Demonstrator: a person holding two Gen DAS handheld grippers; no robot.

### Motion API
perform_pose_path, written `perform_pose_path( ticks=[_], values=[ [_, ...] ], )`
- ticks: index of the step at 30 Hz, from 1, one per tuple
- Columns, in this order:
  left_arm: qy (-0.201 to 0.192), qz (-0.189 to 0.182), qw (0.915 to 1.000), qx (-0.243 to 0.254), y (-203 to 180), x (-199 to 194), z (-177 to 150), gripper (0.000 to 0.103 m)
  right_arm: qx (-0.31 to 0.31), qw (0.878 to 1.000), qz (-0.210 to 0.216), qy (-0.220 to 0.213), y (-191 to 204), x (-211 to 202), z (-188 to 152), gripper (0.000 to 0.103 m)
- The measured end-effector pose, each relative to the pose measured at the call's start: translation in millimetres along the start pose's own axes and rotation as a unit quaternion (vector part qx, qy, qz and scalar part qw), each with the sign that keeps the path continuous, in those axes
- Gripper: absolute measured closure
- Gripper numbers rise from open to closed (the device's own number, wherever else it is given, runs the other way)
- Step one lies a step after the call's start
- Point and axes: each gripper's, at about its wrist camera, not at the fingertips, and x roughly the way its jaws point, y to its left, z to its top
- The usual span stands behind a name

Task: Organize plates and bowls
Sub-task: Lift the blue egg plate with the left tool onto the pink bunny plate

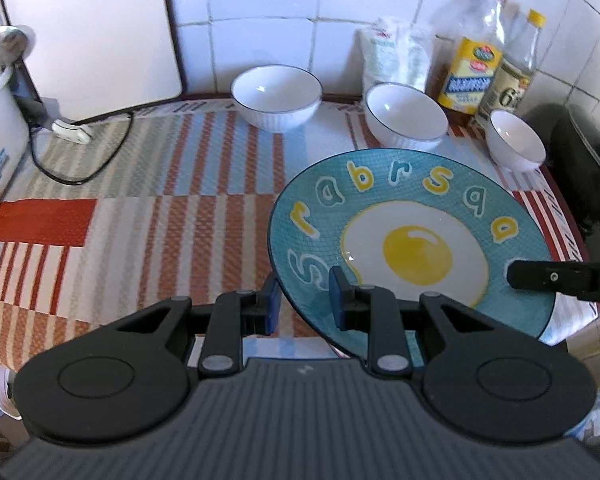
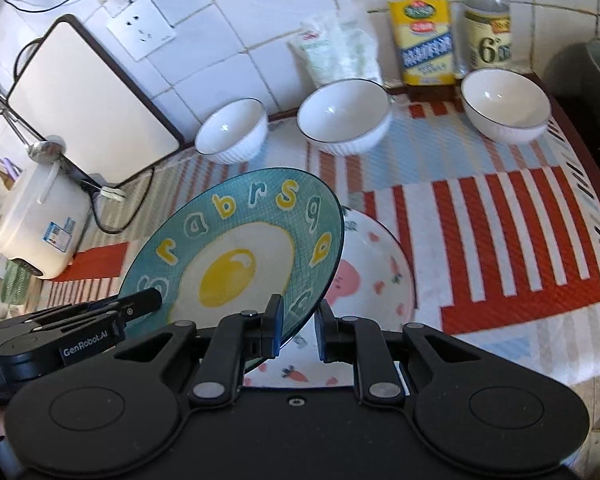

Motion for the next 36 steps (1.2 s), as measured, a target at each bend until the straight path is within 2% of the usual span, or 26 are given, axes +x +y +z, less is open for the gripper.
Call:
perform_pose_path(
  ticks=[11,23,29,33,36],
  values=[
    [0.035,-0.006,0.9992,0.016,-21.2,20.7,-7.6,0.080,0.024,0.999,-0.012,0.022,-30.4,6.1,-14.4,0.082],
    [0.070,0.011,0.9973,0.019,-26.5,43.3,-13.8,0.080,0.037,0.998,-0.014,0.051,-44.5,32.0,-22.2,0.082],
    [0.084,0.001,0.9963,0.014,-25.3,48.1,-10.9,0.080,0.037,0.998,-0.015,0.050,-47.9,35.4,-20.5,0.082],
    [0.112,-0.010,0.9937,-0.008,-18.9,55.1,-11.8,0.080,0.017,0.998,-0.035,0.057,-41.6,38.7,-21.0,0.079],
    [0.126,-0.006,0.9919,-0.020,-16.5,60.7,-8.2,0.079,-0.040,0.995,-0.070,0.060,-21.1,40.2,-21.4,0.072]
  ],
)
